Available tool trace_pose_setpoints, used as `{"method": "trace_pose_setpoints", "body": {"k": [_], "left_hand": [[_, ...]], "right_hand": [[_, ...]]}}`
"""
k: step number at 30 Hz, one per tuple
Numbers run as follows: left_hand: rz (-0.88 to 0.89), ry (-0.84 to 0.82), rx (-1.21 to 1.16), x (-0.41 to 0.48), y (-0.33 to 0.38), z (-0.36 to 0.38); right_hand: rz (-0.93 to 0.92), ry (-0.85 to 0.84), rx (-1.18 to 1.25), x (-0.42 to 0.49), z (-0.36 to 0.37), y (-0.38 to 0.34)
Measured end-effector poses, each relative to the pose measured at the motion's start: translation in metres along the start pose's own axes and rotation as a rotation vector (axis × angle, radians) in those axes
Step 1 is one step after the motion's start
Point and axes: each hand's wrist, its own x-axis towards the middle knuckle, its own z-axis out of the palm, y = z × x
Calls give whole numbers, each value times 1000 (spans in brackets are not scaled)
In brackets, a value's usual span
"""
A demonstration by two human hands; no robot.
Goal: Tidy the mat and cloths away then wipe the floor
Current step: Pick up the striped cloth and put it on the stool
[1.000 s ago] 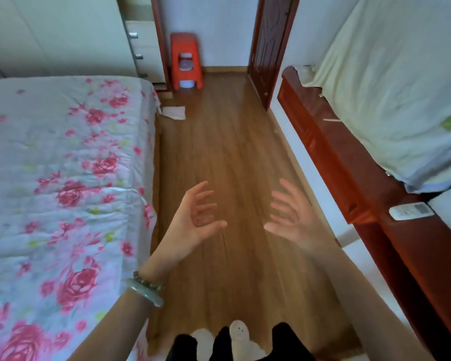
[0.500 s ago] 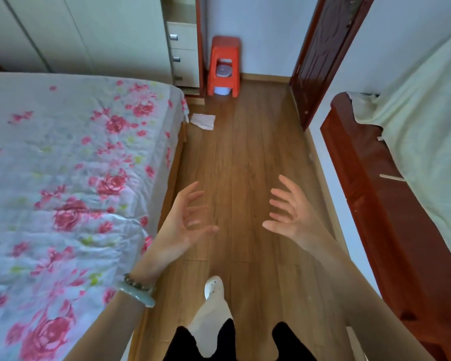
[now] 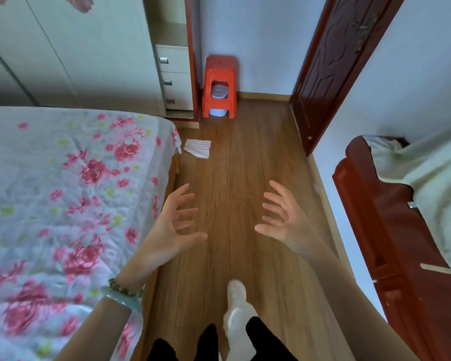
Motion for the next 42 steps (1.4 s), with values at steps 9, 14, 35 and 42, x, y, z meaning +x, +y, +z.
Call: {"method": "trace_pose_setpoints", "body": {"k": [9,14,35,42], "left_hand": [[-36,63,-23,207,-8,-28],[-68,103,-61,311,-5,-48],[-166,108,-25,711,-76,-211],[-248,93,-8,822,-101,-239]], "right_hand": [[-1,-74,10,223,-46,-21],[-1,-124,29,334,-69,-43],[71,-94,-41,767,-63,-105],[119,-107,-23,892,-67,-106]]}}
